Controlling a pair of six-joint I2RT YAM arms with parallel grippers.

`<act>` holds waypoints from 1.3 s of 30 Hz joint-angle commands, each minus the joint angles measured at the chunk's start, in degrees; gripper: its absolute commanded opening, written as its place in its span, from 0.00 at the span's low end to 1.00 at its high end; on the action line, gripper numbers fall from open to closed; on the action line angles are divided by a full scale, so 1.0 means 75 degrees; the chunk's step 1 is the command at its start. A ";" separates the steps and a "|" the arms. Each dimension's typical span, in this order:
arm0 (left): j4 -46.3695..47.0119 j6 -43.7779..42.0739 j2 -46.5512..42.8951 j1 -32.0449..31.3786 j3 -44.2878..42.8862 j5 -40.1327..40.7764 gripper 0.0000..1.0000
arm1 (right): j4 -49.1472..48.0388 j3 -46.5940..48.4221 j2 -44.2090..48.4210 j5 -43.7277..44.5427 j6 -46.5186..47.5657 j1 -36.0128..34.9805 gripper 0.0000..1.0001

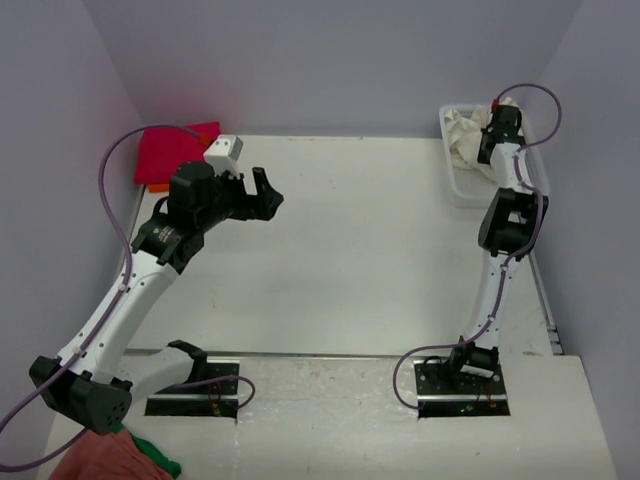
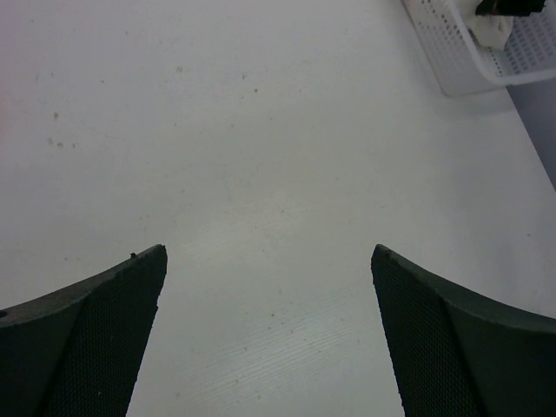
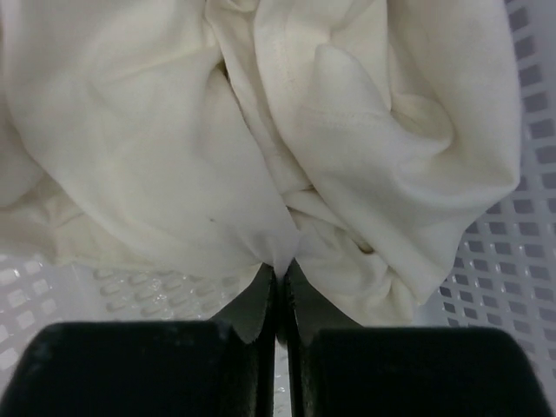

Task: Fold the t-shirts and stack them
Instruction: Grab crumpled tshirt from bin with the right arm, then move the tshirt to the center of the board

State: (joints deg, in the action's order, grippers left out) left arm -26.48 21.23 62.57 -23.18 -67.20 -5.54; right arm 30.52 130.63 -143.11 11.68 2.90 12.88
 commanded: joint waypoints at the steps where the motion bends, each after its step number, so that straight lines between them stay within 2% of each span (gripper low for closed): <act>1: 0.0261 -0.0078 -0.0092 -0.0015 0.0580 0.0035 1.00 | -0.1478 -0.0026 0.1196 0.0504 -0.0128 -0.0416 0.00; 8: 0.0636 0.0133 0.0048 -0.0027 0.1225 0.0024 1.00 | -0.1984 0.1623 0.2755 0.1453 0.0397 -0.1682 0.00; 9: 0.0613 0.0134 0.0072 -0.0038 0.1260 -0.0034 1.00 | -0.1961 0.2171 0.2908 0.1431 0.0503 -0.2147 0.00; 12: 0.0624 0.0157 -0.0056 -0.0073 0.1470 0.0199 1.00 | -0.2356 0.2423 0.3891 0.1173 0.1357 -0.2921 0.00; 14: 0.0578 0.0181 -0.0313 -0.0073 0.1577 0.0655 1.00 | -0.2394 0.2364 0.4813 0.0963 0.2166 -0.3426 0.00; 15: 0.0519 0.0181 -0.0408 -0.0073 0.1577 0.0993 1.00 | -0.2406 0.2202 0.5121 0.0939 0.2447 -0.4009 0.00; 17: 0.0100 0.0262 -0.0537 -0.0073 0.1426 0.1966 1.00 | -0.2336 0.2002 0.5707 0.0938 0.3209 -0.4656 0.00; 19: -0.0311 0.0576 -0.0444 -0.0073 0.0946 0.3005 1.00 | -0.2196 0.1825 0.6399 0.1230 0.3875 -0.5745 0.00; 23: -0.1342 0.0813 -0.0151 -0.0073 0.0009 0.4112 1.00 | -0.1809 0.1814 0.7057 0.2213 0.4780 -0.7679 0.00; 24: -0.1495 0.0802 -0.0081 -0.0073 -0.0399 0.4369 1.00 | -0.1762 0.1628 0.7290 0.2668 0.4921 -0.8448 0.00; 27: -0.2245 0.0696 0.0166 -0.0073 -0.1244 0.5446 1.00 | -0.1457 0.1007 0.7805 0.3151 0.4759 -0.9509 0.00; 29: -0.2503 0.0696 -0.0021 -0.0073 -0.1457 0.5660 1.00 | -0.1154 0.0423 0.8017 0.3422 0.4315 -0.9988 0.00; 35: -0.2364 0.0498 -0.1005 -0.0073 -0.1107 0.5498 1.00 | -0.0953 -0.1605 0.8897 0.3704 0.3319 -1.0226 0.00; 39: -0.2352 0.0333 -0.0948 -0.0073 -0.1059 0.5204 1.00 | -0.0180 -0.1608 0.8839 0.3540 0.2779 -1.0366 0.00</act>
State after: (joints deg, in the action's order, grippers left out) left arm -42.98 25.19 54.98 -23.66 -75.59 33.52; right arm 26.76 117.93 -77.45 36.58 28.38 -63.81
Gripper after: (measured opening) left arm 0.997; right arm 0.014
